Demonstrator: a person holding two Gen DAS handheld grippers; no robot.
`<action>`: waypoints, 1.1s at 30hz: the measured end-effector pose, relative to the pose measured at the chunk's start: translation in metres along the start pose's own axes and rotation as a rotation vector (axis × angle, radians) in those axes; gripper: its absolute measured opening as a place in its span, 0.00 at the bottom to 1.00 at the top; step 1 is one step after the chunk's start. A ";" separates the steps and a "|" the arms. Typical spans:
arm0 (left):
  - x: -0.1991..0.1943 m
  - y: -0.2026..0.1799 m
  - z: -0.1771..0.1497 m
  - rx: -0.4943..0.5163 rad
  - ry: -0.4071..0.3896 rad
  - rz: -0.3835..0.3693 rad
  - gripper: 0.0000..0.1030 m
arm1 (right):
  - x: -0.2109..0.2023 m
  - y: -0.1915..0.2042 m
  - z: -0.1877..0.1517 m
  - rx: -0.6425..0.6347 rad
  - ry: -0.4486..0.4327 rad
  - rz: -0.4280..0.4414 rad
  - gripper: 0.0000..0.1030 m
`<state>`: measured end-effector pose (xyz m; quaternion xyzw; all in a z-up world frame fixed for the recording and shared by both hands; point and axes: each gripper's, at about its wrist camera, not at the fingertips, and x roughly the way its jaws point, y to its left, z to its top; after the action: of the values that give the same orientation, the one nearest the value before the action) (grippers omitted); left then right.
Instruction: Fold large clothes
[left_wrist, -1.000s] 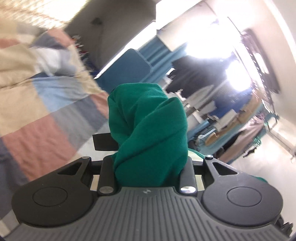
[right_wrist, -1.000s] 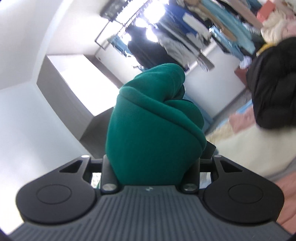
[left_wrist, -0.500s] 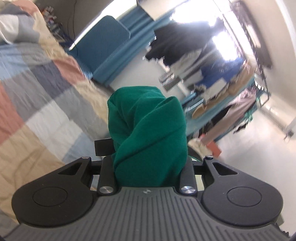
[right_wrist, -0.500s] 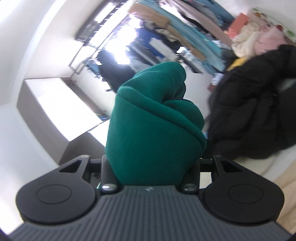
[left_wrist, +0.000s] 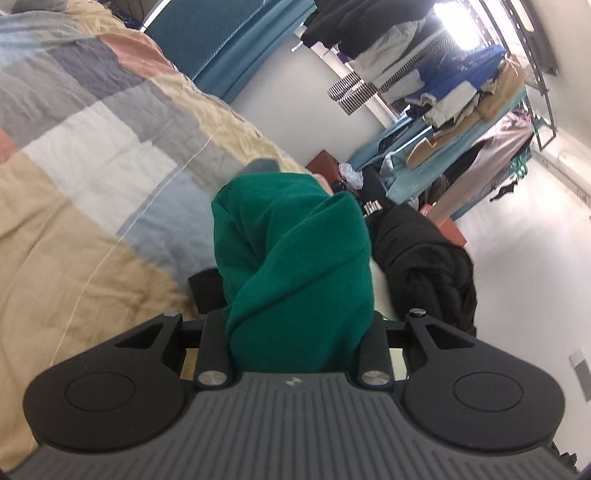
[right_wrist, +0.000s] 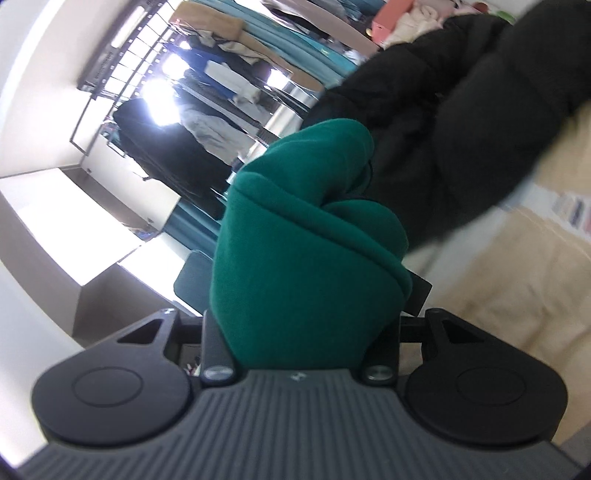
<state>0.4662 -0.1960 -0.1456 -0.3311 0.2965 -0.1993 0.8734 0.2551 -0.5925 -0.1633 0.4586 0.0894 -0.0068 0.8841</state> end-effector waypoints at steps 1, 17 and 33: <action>0.005 0.007 -0.004 0.004 0.003 -0.001 0.34 | 0.000 -0.007 -0.006 0.003 0.001 -0.003 0.44; 0.024 0.055 -0.030 0.003 0.001 -0.040 0.48 | -0.007 -0.088 -0.056 0.174 -0.081 0.017 0.55; -0.015 0.044 -0.017 -0.047 0.147 0.027 0.64 | -0.025 -0.066 -0.043 0.171 -0.030 -0.082 0.65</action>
<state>0.4509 -0.1645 -0.1810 -0.3320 0.3690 -0.2042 0.8437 0.2176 -0.5976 -0.2369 0.5282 0.0939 -0.0574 0.8420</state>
